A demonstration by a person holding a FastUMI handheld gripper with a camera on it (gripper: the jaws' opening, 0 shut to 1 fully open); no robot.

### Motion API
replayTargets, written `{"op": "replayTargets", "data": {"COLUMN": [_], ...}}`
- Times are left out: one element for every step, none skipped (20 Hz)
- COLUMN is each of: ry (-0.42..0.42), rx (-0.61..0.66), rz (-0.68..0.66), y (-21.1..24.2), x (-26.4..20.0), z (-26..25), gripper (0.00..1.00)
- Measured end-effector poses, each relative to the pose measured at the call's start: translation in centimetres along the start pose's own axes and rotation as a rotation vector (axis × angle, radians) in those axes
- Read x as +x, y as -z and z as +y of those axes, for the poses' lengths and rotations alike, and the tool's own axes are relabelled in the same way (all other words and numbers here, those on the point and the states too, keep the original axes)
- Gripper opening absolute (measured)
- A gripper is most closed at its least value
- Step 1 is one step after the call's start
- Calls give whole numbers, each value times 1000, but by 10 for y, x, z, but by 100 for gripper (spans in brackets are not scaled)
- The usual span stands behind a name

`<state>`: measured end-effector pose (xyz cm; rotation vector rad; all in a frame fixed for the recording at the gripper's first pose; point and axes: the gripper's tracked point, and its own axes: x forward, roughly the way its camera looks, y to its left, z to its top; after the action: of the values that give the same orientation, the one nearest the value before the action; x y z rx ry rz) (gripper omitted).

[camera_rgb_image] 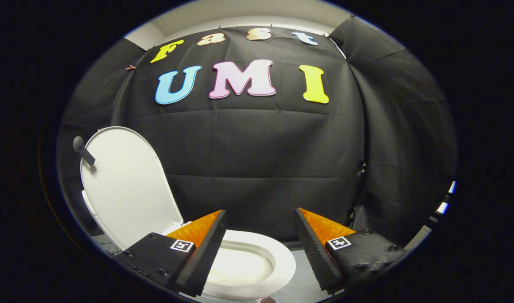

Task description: Open the toilet lid.

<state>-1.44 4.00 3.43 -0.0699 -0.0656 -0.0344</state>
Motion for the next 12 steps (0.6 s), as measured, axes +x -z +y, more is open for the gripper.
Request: {"op": "replayTargets", "data": {"ry": [-4,-2,-2,2,6,9,9,10,6,0,-8,-9], "rx": [-4,-6,-6,0,6,12,15,17,22,27,29,24], "rz": [4,8,4,0,5,6,6,15,25,35,37,33], "y": [4,6,6,5,7,7,7,10,14,17,17,15], "x": [0,-1,-1,-1,1,2,3,4,5,4,3,2], "z": [-1,-5,-8,-12,-16,-19,-19,-20,-19,-17,-13,-12], "gripper": [99,99,99,99,99,99,99,99,99,99,99,99]}}
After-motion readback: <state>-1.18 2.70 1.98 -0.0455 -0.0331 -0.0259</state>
